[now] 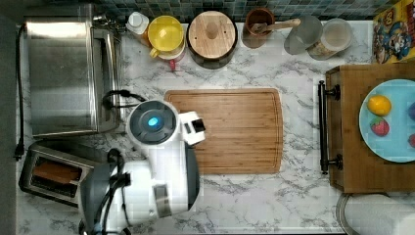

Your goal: Turn on the toaster.

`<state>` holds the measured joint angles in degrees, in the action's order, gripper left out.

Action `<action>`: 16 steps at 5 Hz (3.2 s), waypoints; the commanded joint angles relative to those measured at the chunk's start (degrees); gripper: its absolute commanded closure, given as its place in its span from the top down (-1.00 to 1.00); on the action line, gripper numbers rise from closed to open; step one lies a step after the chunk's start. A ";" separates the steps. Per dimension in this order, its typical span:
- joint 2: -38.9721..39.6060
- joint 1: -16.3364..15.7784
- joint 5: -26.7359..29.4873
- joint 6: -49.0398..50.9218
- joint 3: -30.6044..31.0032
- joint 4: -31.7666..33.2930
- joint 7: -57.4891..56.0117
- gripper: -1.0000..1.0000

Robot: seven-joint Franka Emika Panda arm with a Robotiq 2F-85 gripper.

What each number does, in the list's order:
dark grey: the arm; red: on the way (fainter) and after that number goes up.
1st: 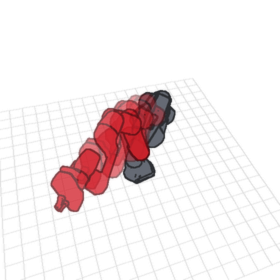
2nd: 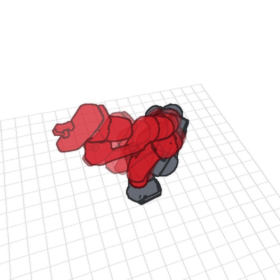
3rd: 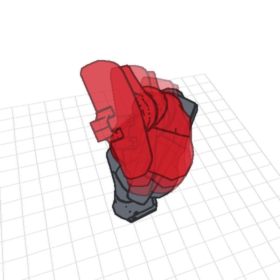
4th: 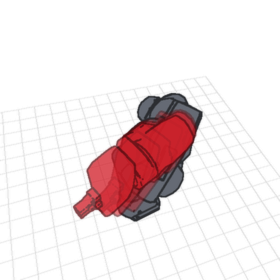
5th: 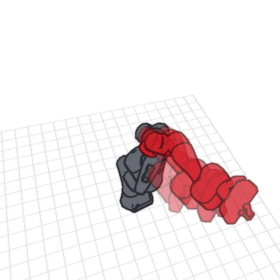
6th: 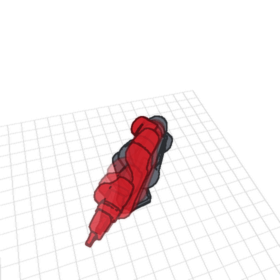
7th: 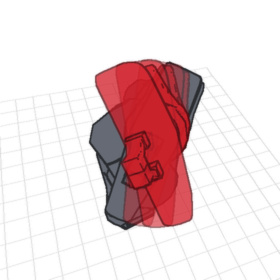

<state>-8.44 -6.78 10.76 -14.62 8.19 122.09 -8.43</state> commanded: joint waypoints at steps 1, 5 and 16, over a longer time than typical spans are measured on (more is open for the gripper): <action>-3.94 -5.12 2.45 -2.97 7.34 6.47 1.26 -1.00; -6.72 -8.26 7.54 -11.85 13.73 11.70 9.42 -1.00; 7.00 -10.93 8.02 -26.80 17.41 16.83 13.17 -1.00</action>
<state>-2.10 -16.56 16.70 -39.28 24.14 136.19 3.85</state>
